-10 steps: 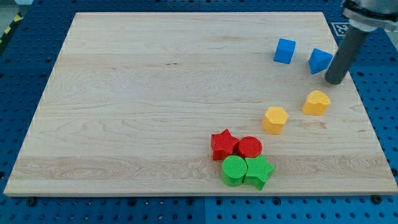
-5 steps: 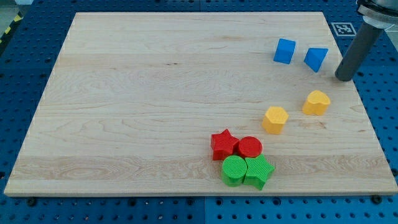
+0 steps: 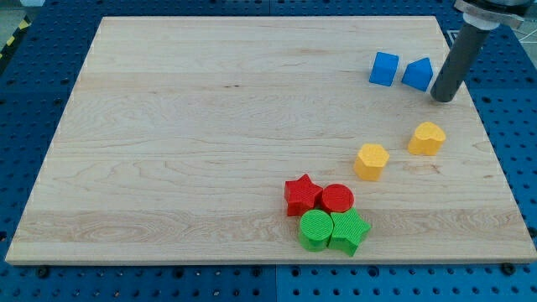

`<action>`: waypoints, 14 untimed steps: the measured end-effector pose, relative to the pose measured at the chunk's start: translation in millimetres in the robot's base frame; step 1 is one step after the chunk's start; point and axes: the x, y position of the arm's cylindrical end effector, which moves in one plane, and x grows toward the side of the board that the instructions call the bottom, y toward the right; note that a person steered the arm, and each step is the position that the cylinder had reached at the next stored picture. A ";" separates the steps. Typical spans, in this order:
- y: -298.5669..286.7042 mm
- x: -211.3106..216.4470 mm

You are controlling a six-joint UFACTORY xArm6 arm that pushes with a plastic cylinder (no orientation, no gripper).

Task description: Move blue triangle towards top right

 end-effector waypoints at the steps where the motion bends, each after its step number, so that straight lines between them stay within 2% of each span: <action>1: -26.0 -11.4; 5: -26.2 -111.5; 6: -27.4 -104.5; 8: -27.3 -50.4; 9: -4.4 -30.5; 10: 21.1 -40.9; 11: 19.6 -60.7; 14: 13.9 -70.2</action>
